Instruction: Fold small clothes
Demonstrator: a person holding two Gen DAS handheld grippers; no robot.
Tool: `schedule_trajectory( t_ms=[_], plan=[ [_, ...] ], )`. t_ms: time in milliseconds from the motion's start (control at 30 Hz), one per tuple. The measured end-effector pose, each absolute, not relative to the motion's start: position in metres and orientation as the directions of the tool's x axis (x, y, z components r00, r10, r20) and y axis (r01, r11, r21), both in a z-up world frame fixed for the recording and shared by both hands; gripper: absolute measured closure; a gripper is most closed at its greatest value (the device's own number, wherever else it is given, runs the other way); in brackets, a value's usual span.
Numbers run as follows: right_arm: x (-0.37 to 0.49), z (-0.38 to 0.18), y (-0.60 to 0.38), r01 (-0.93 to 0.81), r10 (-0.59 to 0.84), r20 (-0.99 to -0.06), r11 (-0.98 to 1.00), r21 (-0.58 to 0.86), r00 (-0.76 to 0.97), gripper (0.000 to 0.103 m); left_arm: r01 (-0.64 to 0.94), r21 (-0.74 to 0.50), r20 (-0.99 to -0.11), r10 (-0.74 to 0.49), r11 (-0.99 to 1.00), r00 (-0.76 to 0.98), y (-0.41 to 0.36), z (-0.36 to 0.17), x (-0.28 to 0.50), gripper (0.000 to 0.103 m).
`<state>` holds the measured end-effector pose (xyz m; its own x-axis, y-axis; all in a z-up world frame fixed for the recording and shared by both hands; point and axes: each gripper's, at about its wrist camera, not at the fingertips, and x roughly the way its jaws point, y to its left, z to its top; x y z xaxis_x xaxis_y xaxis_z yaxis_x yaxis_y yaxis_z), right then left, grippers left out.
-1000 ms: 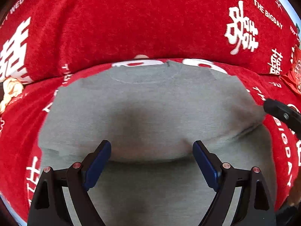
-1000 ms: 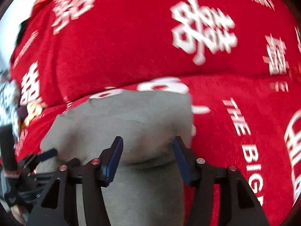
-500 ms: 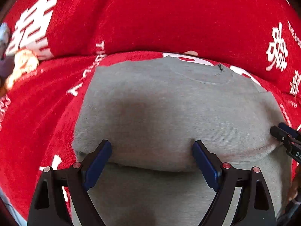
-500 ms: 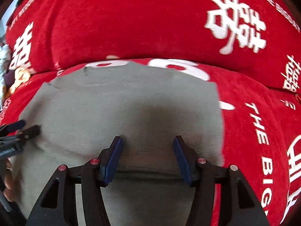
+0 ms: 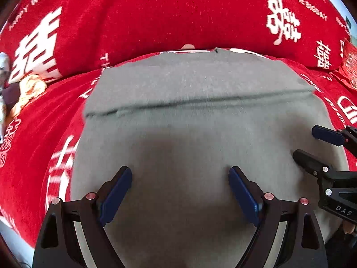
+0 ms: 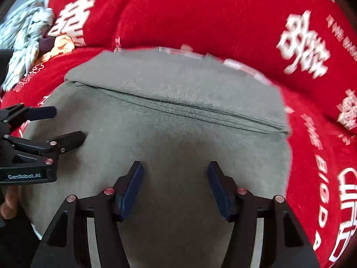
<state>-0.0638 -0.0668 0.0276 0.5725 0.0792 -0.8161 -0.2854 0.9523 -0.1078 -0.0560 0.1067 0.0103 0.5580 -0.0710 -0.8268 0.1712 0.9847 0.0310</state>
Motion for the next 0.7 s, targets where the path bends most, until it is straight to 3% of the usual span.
schedule_trajectory(
  t_ms=[67,133,267,467,700],
  plan=[
    [-0.090,0.027,-0.073,-0.282,0.082,-0.806,0.953,-0.108,0.586,0.037,0.175,0.015,-0.825,-0.086,0.984,0.558,0.115,0.008,-0.077,0.013],
    [-0.118,0.025,-0.083,-0.281,0.084,-0.796,0.953,-0.110,0.599,0.029,0.159,0.026,-0.826,-0.068,0.987,0.560,0.120,0.005,-0.100,0.001],
    [-0.171,0.022,-0.099,-0.278,0.079,-0.783,0.953,-0.122,0.616,0.022,0.155,-0.004,-0.836,-0.088,0.988,0.542,0.136,-0.007,-0.140,0.001],
    [-0.220,0.013,-0.106,-0.274,0.007,-0.819,0.944,-0.184,0.574,0.022,0.109,0.015,-0.830,-0.048,0.994,0.555,0.157,-0.008,-0.180,0.001],
    [-0.233,0.013,-0.144,-0.076,0.005,-0.814,0.996,-0.048,0.581,0.022,-0.107,-0.282,-0.852,-0.197,0.953,0.486,0.230,-0.036,-0.182,0.001]
  ],
)
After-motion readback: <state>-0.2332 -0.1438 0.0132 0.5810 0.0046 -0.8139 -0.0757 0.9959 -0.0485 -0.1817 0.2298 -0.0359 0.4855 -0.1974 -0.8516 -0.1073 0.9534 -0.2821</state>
